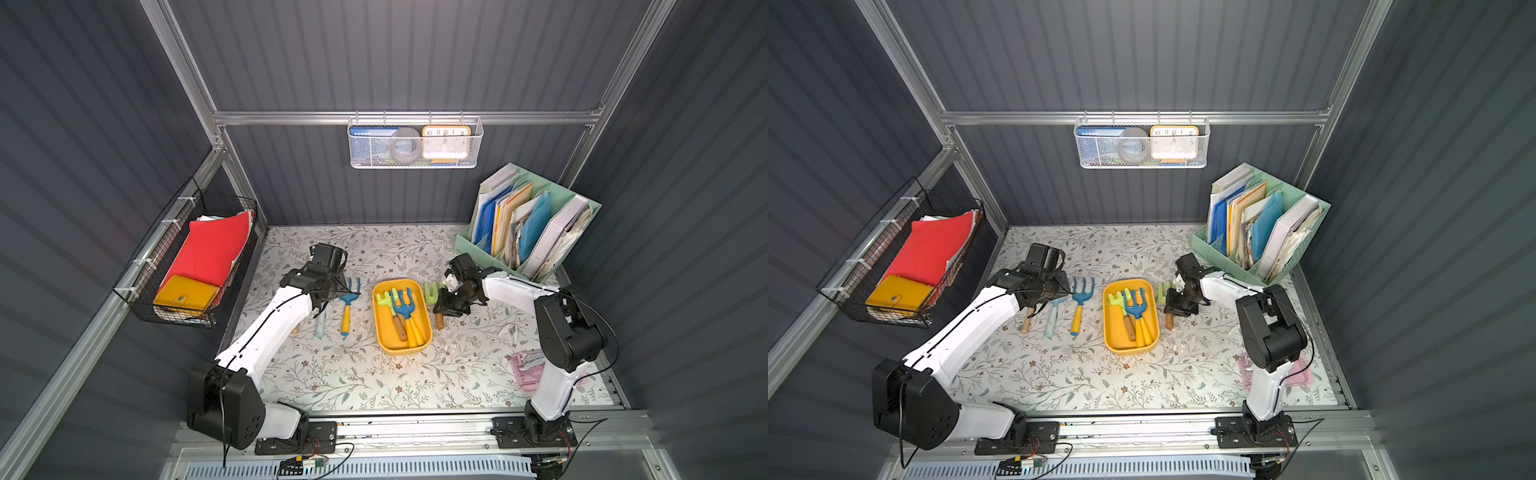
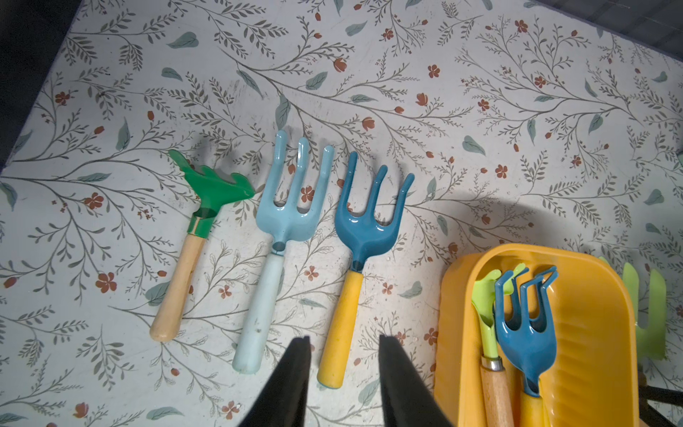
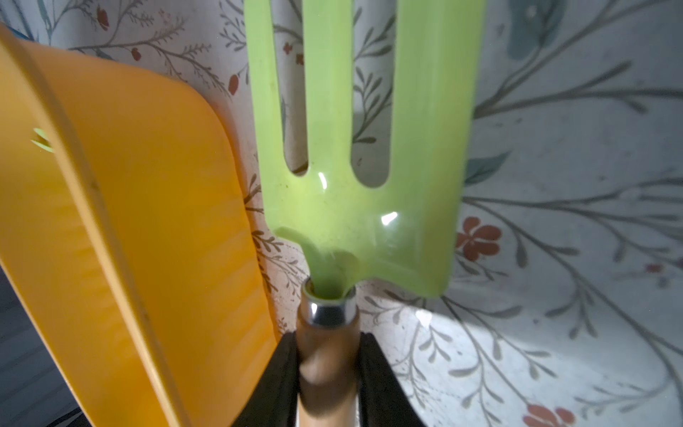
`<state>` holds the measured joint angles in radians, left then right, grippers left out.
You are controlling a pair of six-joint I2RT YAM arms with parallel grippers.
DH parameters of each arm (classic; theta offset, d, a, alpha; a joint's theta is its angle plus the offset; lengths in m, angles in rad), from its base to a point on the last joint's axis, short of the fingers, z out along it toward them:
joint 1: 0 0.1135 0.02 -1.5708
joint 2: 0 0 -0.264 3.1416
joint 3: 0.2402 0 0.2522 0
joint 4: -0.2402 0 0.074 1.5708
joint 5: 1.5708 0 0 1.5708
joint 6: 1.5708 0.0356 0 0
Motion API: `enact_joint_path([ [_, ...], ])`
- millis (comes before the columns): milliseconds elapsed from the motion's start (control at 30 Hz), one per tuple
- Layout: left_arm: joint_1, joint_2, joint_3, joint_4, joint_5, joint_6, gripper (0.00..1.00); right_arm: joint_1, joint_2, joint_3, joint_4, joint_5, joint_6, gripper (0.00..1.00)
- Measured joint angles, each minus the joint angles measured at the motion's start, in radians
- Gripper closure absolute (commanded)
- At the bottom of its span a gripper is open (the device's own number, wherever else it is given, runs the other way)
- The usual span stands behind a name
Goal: Take the hand rake out of the storage box
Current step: Place the rake at the center of the board.
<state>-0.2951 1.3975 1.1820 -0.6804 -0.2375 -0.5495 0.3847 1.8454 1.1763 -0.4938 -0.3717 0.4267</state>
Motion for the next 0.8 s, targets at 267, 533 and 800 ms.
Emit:
enact_joint_path([
  [267, 0.000, 0.000, 0.000, 0.000, 0.000, 0.001, 0.64, -0.004, 0.020, 0.000, 0.014, 0.008, 0.009, 0.79],
  [533, 0.000, 0.007, 0.008, -0.001, -0.003, 0.010, 0.63, -0.004, 0.028, 0.000, -0.002, 0.029, 0.005, 0.75],
  [800, 0.000, 0.009, 0.012, 0.000, -0.009, 0.013, 0.63, -0.004, 0.035, 0.000, -0.005, 0.039, 0.002, 0.72],
])
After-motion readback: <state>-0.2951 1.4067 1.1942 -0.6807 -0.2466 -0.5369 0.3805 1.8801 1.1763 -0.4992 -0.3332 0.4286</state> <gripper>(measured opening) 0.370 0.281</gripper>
